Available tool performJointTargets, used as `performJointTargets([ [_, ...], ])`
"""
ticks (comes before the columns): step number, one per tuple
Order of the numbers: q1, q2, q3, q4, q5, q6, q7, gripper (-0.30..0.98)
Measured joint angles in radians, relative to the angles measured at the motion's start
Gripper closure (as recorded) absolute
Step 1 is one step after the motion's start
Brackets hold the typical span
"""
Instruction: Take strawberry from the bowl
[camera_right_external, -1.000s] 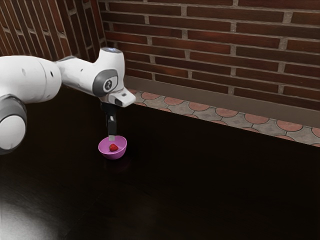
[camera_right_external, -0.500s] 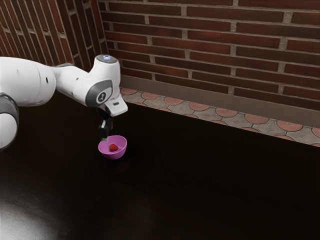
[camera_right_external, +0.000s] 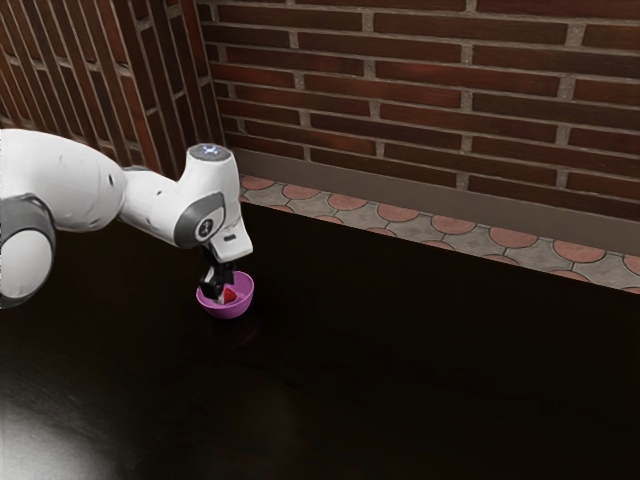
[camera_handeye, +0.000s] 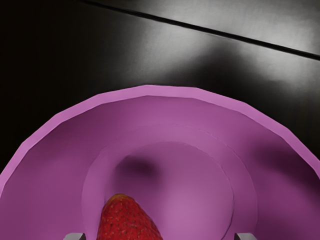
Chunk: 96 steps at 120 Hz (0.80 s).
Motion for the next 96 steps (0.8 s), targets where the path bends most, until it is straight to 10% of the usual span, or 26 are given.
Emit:
performJointTargets([
  [96, 0.000, 0.026, 0.002, -0.028, -0.052, 0.073, 0.061, 0.59],
])
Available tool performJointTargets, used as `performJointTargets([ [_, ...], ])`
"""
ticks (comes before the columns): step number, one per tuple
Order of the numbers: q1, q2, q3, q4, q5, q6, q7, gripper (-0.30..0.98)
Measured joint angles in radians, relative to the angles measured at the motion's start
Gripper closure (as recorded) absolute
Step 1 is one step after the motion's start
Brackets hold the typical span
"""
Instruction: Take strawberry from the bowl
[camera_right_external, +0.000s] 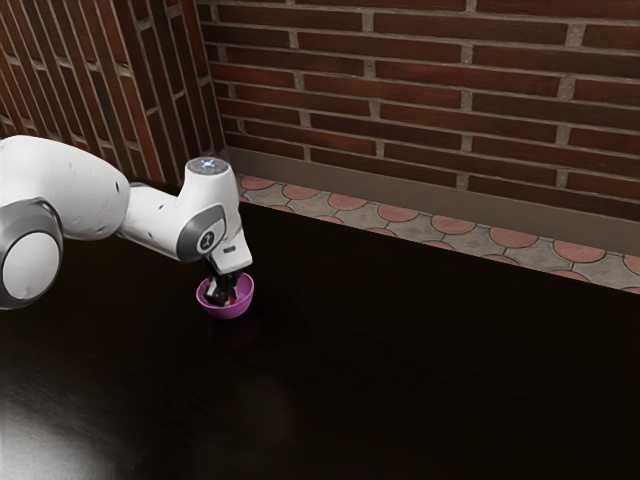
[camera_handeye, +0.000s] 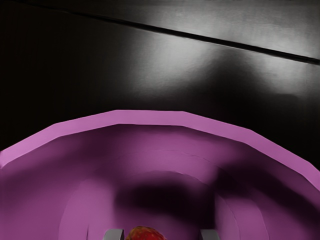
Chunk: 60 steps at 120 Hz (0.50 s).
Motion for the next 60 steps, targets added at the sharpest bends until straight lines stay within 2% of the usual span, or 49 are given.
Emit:
performJointTargets([
  [29, 0.000, -0.016, 0.000, 0.000, 0.003, 0.005, -0.003, 0.69],
  [60, -0.024, -0.123, 0.000, -0.001, 0.012, -0.029, -0.012, 0.73],
])
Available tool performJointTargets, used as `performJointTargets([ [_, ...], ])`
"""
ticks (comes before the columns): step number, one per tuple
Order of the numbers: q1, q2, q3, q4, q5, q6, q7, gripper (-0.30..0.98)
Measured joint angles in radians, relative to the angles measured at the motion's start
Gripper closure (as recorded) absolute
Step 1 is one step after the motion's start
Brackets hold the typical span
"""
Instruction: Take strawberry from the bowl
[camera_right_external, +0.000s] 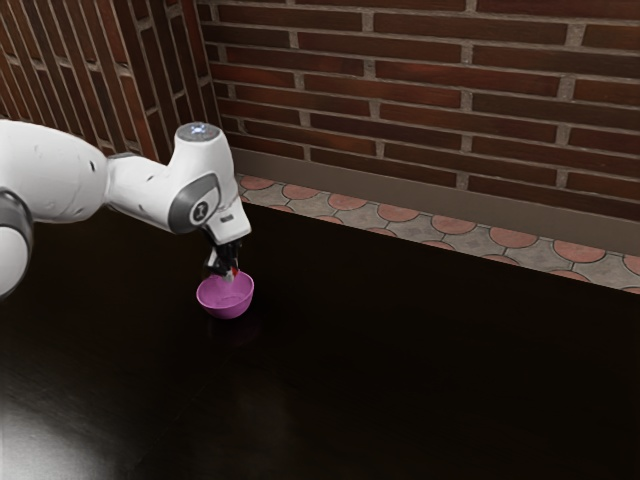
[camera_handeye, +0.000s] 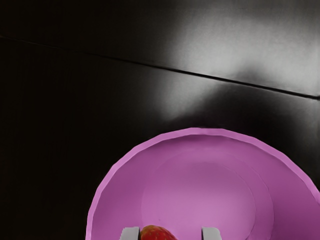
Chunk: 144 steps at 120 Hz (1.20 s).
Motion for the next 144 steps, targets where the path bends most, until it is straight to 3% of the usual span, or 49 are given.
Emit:
performJointTargets([
  [36, -0.232, -0.050, -0.056, 0.003, -0.001, -0.014, -0.063, 0.74],
  [73, -0.292, 0.044, -0.102, 0.003, -0.001, 0.037, -0.156, 0.74],
  [98, -0.297, 0.048, -0.102, 0.004, -0.012, 0.035, -0.189, 0.32],
  [113, -0.296, 0.026, -0.102, 0.004, -0.023, 0.026, -0.216, 0.18],
  [121, -0.293, -0.088, -0.074, 0.007, -0.030, -0.032, -0.292, 0.13],
  [128, -0.245, -0.212, -0.045, 0.019, -0.045, -0.111, -0.376, 0.10],
  [132, -0.208, -0.262, -0.008, 0.040, -0.089, -0.171, -0.422, 0.09],
  [144, -0.065, -0.291, 0.052, 0.125, -0.171, -0.353, -0.548, 0.05],
])
